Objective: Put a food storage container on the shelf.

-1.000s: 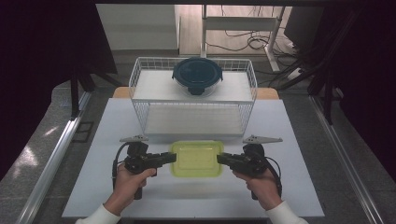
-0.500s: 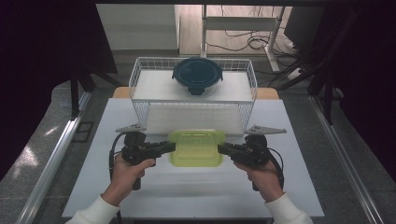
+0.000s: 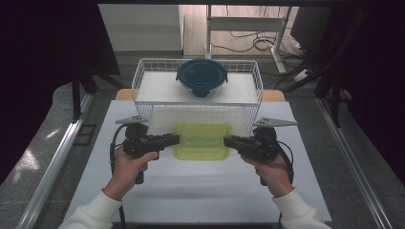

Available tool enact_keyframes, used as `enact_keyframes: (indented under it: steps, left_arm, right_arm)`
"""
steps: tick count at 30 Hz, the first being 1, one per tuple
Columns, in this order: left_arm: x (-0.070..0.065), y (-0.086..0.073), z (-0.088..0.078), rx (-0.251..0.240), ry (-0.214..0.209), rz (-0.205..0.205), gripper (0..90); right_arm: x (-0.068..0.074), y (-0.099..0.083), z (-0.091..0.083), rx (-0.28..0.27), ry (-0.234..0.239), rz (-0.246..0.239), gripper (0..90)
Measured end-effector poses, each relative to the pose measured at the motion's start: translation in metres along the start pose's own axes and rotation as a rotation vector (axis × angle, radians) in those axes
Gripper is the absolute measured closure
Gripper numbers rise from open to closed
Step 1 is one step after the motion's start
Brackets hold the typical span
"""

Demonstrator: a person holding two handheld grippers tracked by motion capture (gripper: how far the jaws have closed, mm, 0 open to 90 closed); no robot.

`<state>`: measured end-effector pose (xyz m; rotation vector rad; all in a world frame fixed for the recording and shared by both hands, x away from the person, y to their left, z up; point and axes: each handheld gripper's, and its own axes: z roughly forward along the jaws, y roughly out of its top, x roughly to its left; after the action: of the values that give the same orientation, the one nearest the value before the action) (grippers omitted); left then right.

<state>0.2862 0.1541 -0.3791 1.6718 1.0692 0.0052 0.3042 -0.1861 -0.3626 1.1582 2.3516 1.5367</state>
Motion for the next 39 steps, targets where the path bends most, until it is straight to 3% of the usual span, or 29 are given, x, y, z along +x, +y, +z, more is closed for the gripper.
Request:
enact_keyframes:
  steps: [39]
  left_arm:
    - [0.000, 0.053, -0.006, -0.037, 0.006, 0.018, 77.5]
  right_arm:
    - [0.000, 0.049, -0.007, -0.035, -0.008, -0.026, 77.6]
